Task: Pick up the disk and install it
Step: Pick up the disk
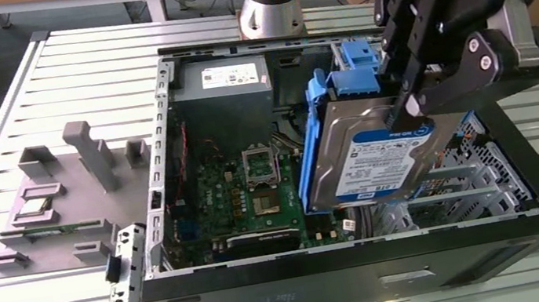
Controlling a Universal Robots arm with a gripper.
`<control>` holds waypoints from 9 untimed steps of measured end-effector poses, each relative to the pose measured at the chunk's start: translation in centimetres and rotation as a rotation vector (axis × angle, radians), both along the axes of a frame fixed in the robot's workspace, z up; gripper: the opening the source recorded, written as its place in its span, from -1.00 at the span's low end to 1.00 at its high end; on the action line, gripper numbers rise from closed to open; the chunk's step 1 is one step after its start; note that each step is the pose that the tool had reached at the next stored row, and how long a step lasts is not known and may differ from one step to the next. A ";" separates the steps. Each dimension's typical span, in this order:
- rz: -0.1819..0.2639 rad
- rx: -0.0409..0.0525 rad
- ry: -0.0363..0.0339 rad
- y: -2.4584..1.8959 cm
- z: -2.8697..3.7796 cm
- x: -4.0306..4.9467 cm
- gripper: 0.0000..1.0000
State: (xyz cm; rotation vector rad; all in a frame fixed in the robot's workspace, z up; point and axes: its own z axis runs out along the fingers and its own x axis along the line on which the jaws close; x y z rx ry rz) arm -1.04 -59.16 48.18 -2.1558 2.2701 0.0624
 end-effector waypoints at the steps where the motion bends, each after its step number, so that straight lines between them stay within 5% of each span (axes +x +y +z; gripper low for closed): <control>1: 0.000 0.0000 0.0000 -0.16 0.00 0.00 -0.30; 9: 0.000 0.0001 0.0000 -1.44 -0.02 0.00 -0.30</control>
